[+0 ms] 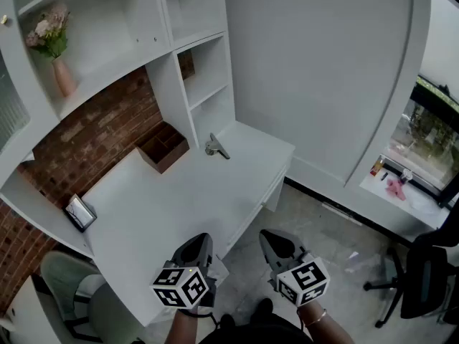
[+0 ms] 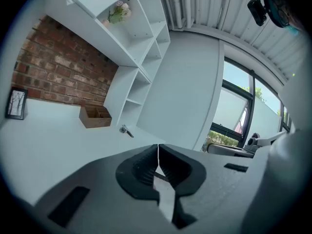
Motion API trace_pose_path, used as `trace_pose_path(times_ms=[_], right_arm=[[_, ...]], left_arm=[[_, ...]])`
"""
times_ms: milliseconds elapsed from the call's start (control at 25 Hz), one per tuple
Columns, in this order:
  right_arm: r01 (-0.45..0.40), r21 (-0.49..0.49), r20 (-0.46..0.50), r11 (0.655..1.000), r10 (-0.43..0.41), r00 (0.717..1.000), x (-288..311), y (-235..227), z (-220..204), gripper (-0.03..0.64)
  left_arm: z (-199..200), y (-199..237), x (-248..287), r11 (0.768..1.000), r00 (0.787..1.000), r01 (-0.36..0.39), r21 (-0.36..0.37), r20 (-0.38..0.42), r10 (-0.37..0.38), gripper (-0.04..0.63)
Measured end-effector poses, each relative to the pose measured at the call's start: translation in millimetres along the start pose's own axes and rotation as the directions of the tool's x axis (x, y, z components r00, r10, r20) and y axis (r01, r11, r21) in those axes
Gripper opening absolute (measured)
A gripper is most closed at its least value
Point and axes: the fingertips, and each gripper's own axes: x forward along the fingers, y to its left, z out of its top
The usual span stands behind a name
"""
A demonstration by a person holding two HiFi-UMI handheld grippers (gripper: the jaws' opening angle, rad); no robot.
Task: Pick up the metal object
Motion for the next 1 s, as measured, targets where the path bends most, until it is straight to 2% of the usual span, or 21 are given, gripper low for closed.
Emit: trace_pose_path(times_ms=[520, 720, 1000], right_arm=[[-0.051, 0.04, 0.042, 0.998, 0.05, 0.998, -8, -36, 4, 0.005], [-0.046, 0.039, 0.046, 0.998, 0.044, 0.998, -24, -55, 7, 0.005], [-0.049, 0.047, 0.076, 0.998, 0.045, 0.996, -31, -74, 15, 0.005]], left_arm=[[5, -16, 28, 0.998, 0.998, -0.056, 0.025, 0.019, 0.055, 0.015], [9, -32, 36, 0.998, 0.997, -0.065, 0.005, 0.044, 0.065, 0.015], [14, -36, 46, 0.995, 0.995, -0.093, 0.036, 0.05, 0.091, 0.015]])
